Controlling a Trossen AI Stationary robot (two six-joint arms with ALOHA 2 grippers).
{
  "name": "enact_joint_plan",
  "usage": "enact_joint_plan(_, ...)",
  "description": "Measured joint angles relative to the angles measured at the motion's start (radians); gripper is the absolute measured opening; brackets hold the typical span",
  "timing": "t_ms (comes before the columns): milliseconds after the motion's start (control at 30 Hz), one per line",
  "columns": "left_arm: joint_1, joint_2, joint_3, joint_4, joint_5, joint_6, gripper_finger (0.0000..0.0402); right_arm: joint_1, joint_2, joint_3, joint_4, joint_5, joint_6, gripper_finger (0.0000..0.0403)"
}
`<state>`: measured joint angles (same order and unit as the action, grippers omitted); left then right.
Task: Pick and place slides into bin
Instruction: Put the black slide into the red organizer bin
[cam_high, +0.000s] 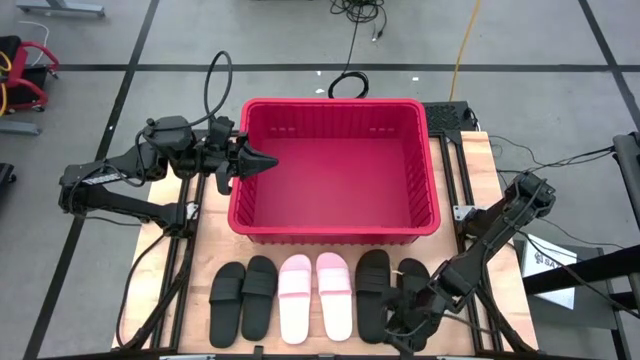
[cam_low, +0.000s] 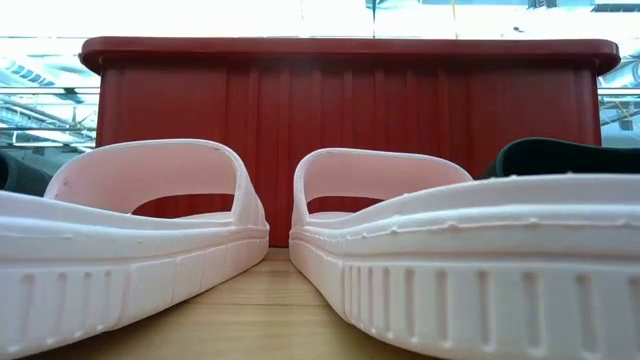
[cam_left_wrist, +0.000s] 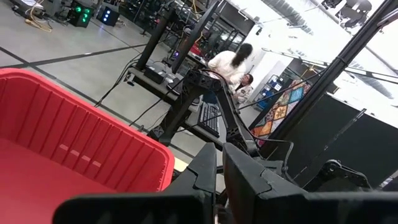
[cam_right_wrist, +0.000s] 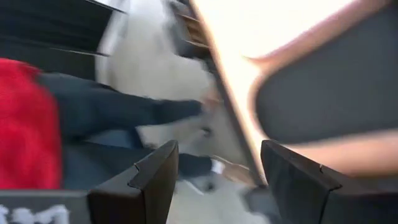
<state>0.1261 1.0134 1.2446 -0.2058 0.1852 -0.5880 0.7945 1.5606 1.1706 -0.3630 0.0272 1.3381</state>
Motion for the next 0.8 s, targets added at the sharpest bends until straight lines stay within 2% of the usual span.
enact_joint_plan(300,0.000,0.000,0.000,0.000,0.000,0.000,0.0026,0.029,-0.002,0.000,-0.260,0.104,0.001,0.0222)
enact_joint_plan(500,0.000,0.000,0.000,-0.010,0.000,0.000,0.0026,0.046,-0.002,0.000,-0.381,0.112,-0.014,0.0222)
enact_joint_plan(800,-0.001,0.000,0.000,-0.011,0.000,0.000,0.0026,0.084,-0.002,0.000,-0.594,0.188,-0.016,0.0222)
